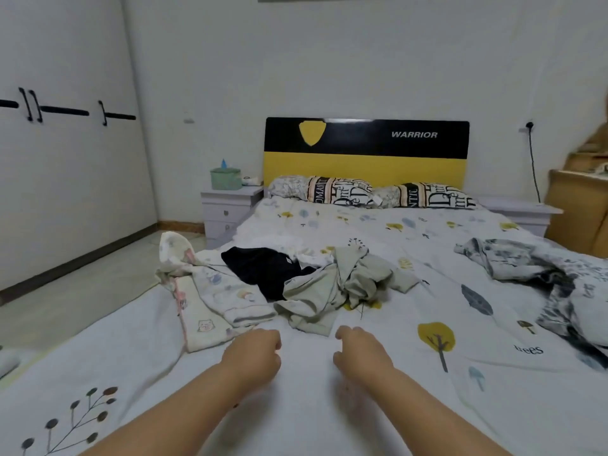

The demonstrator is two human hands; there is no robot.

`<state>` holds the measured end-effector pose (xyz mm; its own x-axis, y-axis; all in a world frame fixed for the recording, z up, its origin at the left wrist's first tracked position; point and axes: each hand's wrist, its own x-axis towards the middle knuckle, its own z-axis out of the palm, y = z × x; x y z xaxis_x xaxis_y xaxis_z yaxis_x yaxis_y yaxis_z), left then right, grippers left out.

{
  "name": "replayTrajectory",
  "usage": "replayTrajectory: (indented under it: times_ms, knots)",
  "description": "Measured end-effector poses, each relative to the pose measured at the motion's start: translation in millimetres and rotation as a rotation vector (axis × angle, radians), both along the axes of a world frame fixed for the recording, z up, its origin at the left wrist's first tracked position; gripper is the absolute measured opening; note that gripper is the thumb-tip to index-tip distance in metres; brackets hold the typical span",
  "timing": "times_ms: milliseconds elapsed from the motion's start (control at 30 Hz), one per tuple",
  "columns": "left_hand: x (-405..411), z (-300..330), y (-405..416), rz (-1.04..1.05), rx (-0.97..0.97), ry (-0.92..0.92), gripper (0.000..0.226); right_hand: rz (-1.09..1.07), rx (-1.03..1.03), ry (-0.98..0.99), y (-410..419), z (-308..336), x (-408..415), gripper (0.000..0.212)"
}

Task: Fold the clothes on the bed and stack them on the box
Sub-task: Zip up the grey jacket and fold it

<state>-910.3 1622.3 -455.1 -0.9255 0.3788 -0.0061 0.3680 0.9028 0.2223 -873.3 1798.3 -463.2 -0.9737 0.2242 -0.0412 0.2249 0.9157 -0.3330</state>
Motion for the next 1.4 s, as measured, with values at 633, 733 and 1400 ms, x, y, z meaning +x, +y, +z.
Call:
replayTrajectory:
  times_ms: [633, 733, 1400]
  knots:
    - [-134, -92, 75, -0.171, -0.046, 0.346, 0.025, 0.168, 0.149, 0.249, 16, -78, -136, 0.022]
    - [-104, -68, 64, -0.257, -0.018, 0.308, 0.023, 0.202, 0.131, 0.251, 13, -55, -96, 0.019]
    - [175, 10, -23, -0.549, -0.032, -0.433, 0.015, 0.294, -0.056, -0.039, -70, 5, 211, 0.021]
